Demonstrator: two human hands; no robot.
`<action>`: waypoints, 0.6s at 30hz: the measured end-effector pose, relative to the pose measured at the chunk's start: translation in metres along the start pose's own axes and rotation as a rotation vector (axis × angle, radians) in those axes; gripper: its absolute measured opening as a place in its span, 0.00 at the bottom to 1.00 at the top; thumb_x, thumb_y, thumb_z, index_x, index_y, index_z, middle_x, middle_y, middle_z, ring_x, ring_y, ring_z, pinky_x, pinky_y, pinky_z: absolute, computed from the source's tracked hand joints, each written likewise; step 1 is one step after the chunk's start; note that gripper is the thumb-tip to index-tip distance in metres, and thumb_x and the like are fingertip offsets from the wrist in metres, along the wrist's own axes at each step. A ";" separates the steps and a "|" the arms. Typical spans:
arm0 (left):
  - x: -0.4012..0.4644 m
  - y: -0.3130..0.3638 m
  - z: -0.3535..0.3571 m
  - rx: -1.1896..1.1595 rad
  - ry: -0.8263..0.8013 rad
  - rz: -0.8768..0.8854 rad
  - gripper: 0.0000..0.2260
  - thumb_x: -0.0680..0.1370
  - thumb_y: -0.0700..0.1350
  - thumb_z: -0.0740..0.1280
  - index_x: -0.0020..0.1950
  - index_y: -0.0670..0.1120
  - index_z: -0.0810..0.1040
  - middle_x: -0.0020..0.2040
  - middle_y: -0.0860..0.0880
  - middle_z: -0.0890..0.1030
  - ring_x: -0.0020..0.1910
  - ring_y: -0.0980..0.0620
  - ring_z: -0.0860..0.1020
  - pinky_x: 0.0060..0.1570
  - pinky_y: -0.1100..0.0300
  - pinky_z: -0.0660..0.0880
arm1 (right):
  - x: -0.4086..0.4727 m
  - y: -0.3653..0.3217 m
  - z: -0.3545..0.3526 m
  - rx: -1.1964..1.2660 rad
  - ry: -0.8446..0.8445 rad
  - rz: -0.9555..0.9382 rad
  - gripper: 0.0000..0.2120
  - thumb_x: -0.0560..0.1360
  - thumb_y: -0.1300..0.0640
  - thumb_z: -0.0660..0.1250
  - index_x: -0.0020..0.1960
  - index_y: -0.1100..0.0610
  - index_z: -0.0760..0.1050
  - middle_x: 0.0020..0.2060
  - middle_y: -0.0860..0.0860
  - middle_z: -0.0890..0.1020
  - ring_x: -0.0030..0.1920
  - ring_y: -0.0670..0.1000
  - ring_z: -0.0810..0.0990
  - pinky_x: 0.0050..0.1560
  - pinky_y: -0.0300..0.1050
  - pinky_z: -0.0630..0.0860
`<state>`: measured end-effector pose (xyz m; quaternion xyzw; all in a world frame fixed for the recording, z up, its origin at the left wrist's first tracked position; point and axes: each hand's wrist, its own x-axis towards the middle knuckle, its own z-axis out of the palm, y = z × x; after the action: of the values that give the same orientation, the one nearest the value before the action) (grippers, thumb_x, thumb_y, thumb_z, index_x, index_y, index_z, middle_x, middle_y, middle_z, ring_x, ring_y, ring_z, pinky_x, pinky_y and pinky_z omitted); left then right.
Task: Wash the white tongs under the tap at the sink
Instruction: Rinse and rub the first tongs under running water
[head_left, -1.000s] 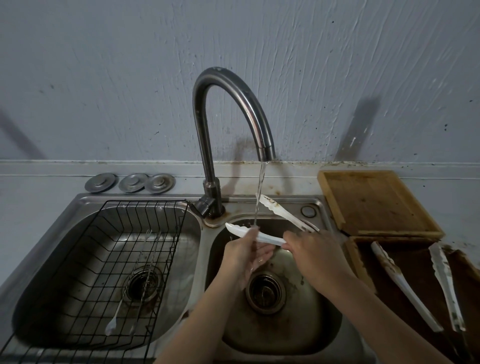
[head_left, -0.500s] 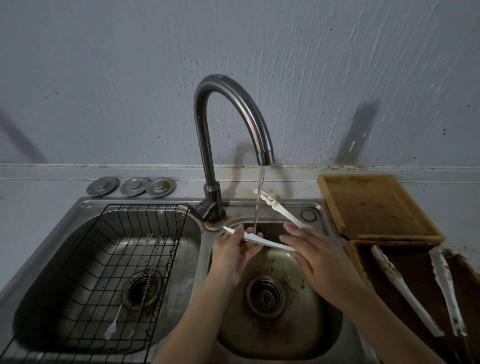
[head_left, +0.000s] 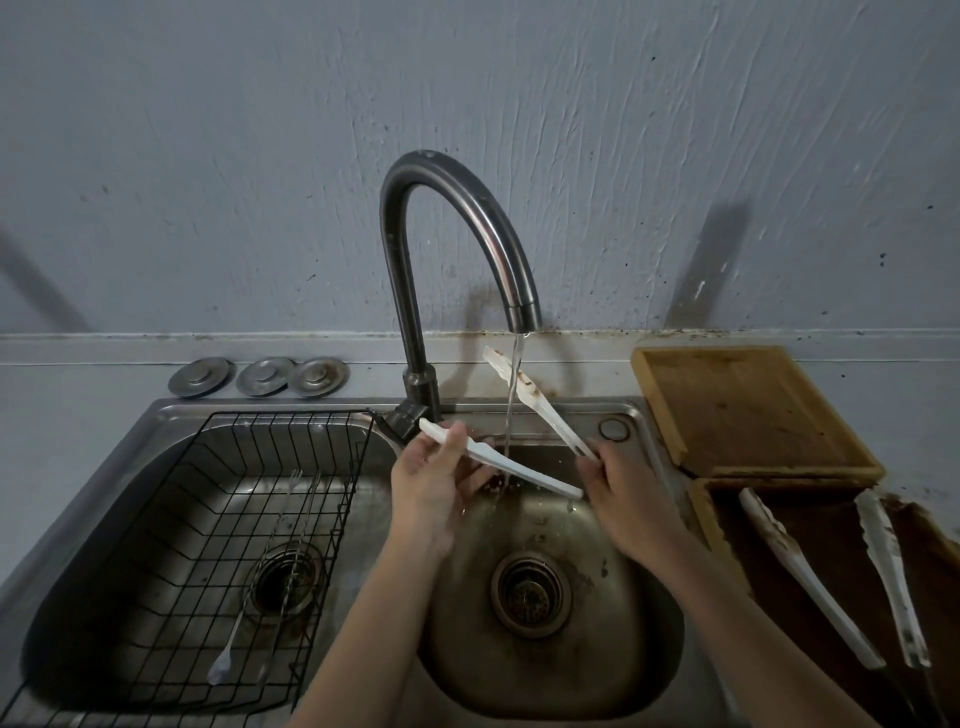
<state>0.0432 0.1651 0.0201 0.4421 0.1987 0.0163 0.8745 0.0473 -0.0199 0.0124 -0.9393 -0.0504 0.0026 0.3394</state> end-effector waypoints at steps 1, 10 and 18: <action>-0.001 0.005 -0.001 0.017 -0.006 0.037 0.12 0.75 0.40 0.67 0.56 0.38 0.75 0.41 0.42 0.83 0.41 0.47 0.84 0.37 0.56 0.83 | 0.001 -0.003 0.005 0.060 -0.024 0.010 0.09 0.79 0.52 0.57 0.51 0.56 0.71 0.32 0.47 0.74 0.29 0.44 0.71 0.25 0.33 0.67; -0.008 0.015 0.003 0.094 -0.078 0.192 0.04 0.74 0.36 0.68 0.47 0.42 0.75 0.40 0.44 0.82 0.43 0.46 0.83 0.39 0.56 0.82 | 0.003 -0.016 0.023 0.341 -0.077 0.191 0.27 0.71 0.37 0.63 0.55 0.59 0.67 0.41 0.50 0.75 0.33 0.44 0.74 0.30 0.36 0.71; -0.002 -0.001 0.006 0.033 -0.044 0.139 0.04 0.75 0.36 0.67 0.45 0.43 0.74 0.42 0.43 0.82 0.45 0.46 0.82 0.42 0.55 0.81 | 0.010 -0.012 0.026 0.304 -0.016 0.243 0.33 0.68 0.41 0.70 0.62 0.59 0.64 0.48 0.49 0.72 0.50 0.52 0.72 0.39 0.39 0.70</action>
<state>0.0438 0.1596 0.0233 0.4694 0.1486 0.0642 0.8680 0.0550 0.0069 0.0002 -0.8764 0.0615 0.0585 0.4741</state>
